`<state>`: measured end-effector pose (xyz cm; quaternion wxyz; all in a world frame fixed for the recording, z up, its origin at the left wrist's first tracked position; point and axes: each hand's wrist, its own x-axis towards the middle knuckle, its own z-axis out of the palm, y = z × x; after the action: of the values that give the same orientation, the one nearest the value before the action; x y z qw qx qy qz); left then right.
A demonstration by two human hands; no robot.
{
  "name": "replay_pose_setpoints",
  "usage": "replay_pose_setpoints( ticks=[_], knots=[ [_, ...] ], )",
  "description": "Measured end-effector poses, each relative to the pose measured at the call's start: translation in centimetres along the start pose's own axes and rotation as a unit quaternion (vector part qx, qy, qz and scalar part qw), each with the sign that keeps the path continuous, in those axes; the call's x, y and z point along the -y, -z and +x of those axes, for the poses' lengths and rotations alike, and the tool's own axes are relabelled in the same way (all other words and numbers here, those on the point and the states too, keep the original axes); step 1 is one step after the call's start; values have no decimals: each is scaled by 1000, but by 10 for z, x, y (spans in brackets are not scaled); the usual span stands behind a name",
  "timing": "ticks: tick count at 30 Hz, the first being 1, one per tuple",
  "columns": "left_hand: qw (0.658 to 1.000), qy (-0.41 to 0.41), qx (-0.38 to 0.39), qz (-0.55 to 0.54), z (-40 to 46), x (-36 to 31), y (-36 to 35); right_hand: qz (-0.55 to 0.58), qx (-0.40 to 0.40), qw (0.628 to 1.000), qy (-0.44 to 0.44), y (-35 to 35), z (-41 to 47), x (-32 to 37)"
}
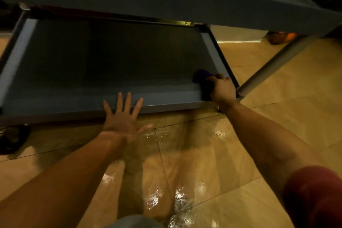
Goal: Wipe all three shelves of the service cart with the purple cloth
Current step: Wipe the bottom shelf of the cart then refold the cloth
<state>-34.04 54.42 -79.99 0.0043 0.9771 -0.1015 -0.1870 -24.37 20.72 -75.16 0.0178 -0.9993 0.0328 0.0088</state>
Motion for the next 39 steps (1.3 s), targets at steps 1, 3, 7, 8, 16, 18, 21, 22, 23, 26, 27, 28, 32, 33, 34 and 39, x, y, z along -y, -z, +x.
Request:
replay_pose_setpoints(
  ticks=[1,3,7,8,16,18,21,22,23,26,27,28,32,33,34,39],
  knots=[
    [1000,-5,19,-20,0,2,5,33,-38,999,13,2,-5,11],
    [995,-7,26,-94,-4,11,17,102,-99,989,32,10,-23,33],
    [970,-46,-90,-222,-21,17,52,285,-135,948,-39,38,-81,80],
    [951,-49,-63,-298,-29,9,64,337,-135,930,-56,44,-100,92],
    [647,32,138,-749,-131,-79,197,500,-90,855,-102,165,-207,161],
    [634,61,125,-761,-160,-86,233,571,-99,806,-117,211,-239,165],
    [702,62,118,-699,-202,-90,297,639,-129,738,-175,282,-282,166],
    [718,47,116,-685,-216,-90,316,646,-136,723,-204,302,-291,167],
    [729,30,116,-673,-227,-90,337,646,-141,712,-237,321,-298,163],
    [752,-8,166,-637,-280,-98,423,687,-66,645,-327,406,-317,150],
    [753,-22,189,-630,-297,-102,449,713,-37,619,-329,433,-324,146],
    [752,-37,208,-625,-311,-107,474,735,-21,596,-322,456,-330,141],
    [748,-114,258,-600,-369,-133,564,768,-9,581,-270,554,-357,118],
    [756,-122,252,-592,-382,-143,587,757,-5,594,-272,581,-364,108],
    [771,-127,234,-579,-391,-151,603,747,-6,606,-273,603,-369,101],
    [850,-147,140,-486,-426,-197,677,732,-24,644,-223,694,-383,51]
  ],
)
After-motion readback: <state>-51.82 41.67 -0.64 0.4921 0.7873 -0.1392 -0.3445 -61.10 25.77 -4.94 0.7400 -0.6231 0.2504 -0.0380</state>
